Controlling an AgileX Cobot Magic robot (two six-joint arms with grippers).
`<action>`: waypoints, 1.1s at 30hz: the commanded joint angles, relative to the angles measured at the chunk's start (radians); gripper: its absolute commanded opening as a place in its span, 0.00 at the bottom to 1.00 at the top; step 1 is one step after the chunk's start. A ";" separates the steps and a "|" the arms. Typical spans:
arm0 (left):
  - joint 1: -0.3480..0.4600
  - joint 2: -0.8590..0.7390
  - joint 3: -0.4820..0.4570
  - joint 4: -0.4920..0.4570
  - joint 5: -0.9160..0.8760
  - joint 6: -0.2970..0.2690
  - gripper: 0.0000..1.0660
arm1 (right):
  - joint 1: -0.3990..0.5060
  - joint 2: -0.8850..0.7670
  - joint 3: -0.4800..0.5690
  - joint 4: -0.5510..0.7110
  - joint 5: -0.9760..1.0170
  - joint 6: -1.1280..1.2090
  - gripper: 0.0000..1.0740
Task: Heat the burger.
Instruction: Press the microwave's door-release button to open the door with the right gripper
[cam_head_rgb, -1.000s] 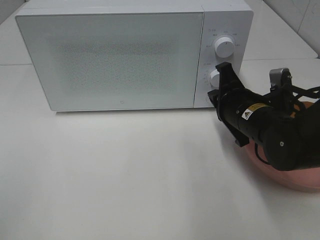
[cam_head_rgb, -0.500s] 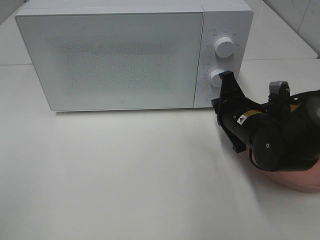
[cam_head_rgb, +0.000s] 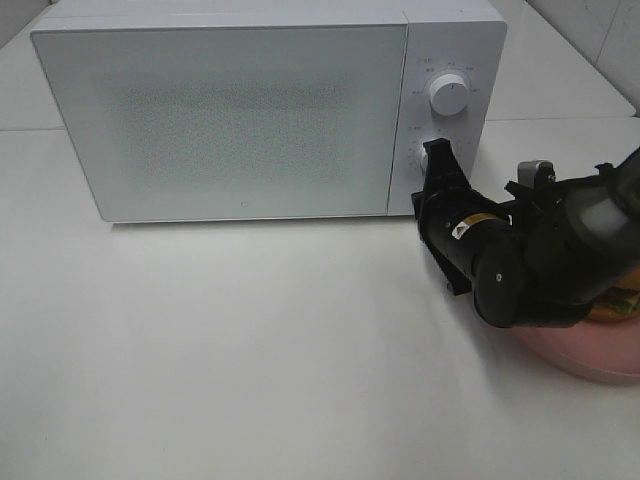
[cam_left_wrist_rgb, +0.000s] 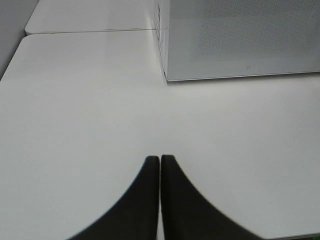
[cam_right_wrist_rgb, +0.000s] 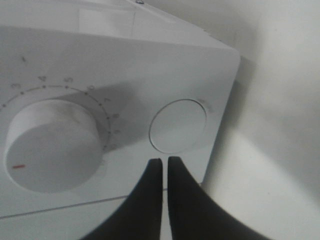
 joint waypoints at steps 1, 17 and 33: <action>0.003 -0.019 0.001 -0.009 -0.010 -0.001 0.00 | -0.006 -0.003 -0.024 0.041 -0.002 -0.029 0.00; 0.003 -0.019 0.001 -0.009 -0.010 -0.001 0.00 | -0.006 0.051 -0.062 0.126 -0.014 -0.093 0.00; 0.003 -0.019 0.001 -0.009 -0.010 -0.001 0.00 | -0.068 0.056 -0.100 0.131 -0.007 -0.093 0.00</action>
